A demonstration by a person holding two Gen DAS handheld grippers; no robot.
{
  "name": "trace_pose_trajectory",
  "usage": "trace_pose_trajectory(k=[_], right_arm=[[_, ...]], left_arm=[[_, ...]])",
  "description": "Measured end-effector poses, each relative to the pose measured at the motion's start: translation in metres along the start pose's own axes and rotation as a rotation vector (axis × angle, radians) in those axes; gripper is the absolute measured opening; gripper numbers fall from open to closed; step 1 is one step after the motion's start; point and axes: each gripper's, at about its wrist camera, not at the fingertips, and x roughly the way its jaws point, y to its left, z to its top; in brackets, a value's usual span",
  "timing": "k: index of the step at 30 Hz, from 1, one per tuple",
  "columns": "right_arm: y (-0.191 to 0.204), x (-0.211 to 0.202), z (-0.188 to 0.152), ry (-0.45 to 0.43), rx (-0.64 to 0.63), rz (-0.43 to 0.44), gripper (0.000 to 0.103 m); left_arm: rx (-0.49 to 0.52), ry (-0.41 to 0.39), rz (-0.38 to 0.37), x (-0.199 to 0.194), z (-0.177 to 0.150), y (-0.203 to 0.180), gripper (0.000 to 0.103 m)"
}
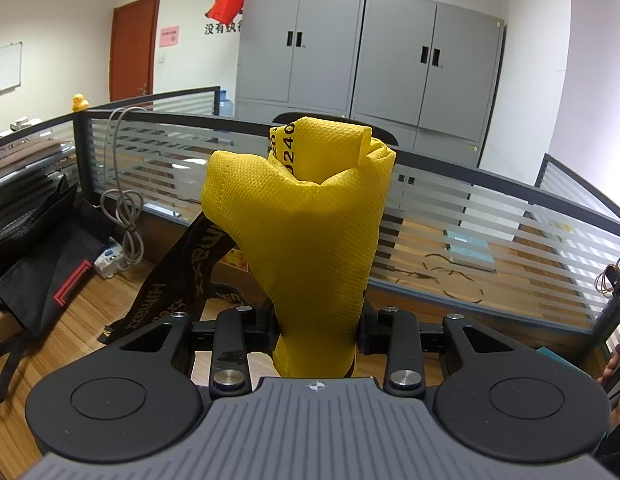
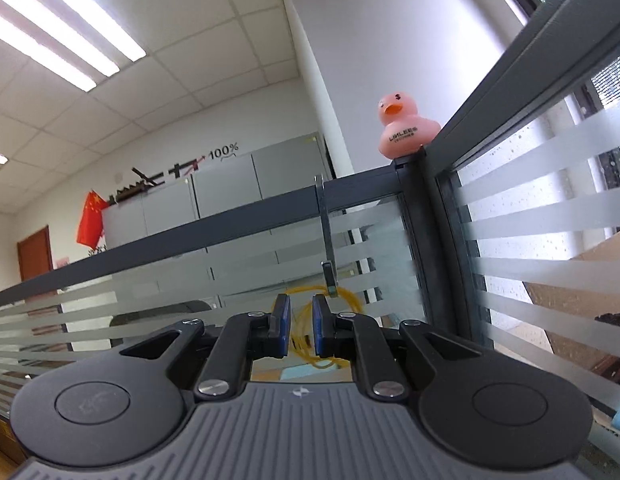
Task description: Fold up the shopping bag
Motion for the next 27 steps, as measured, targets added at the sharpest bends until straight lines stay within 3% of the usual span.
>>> trace_pose_trajectory(k=[9,14,18,19,20,23,27], right_arm=[[-0.003,0.004,0.005,-0.008,0.006,0.069,0.019],[0.002,-0.007,0.004,-0.010,-0.050,0.008,0.019],[0.007,-0.010,-0.001,0.008,-0.163,-0.121,0.015],[0.007,-0.008,-0.002,0.023,-0.170,-0.134,0.004],[0.007,-0.007,-0.003,0.038,-0.177,-0.146,0.000],[0.002,-0.005,-0.002,0.040,-0.091,-0.103,0.000],[0.009,-0.004,-0.003,0.025,-0.100,-0.085,0.002]], left_arm=[[-0.002,0.001,0.007,0.000,0.000,0.000,0.038],[-0.006,0.000,0.006,-0.001,0.000,0.001,0.038],[-0.008,0.000,0.000,0.000,-0.002,-0.001,0.038],[-0.002,-0.003,-0.004,-0.001,-0.002,-0.002,0.038],[-0.001,-0.004,-0.007,-0.001,-0.002,-0.003,0.038],[0.006,-0.009,-0.010,-0.001,-0.001,-0.005,0.038],[0.009,-0.004,-0.009,0.001,-0.001,-0.005,0.038]])
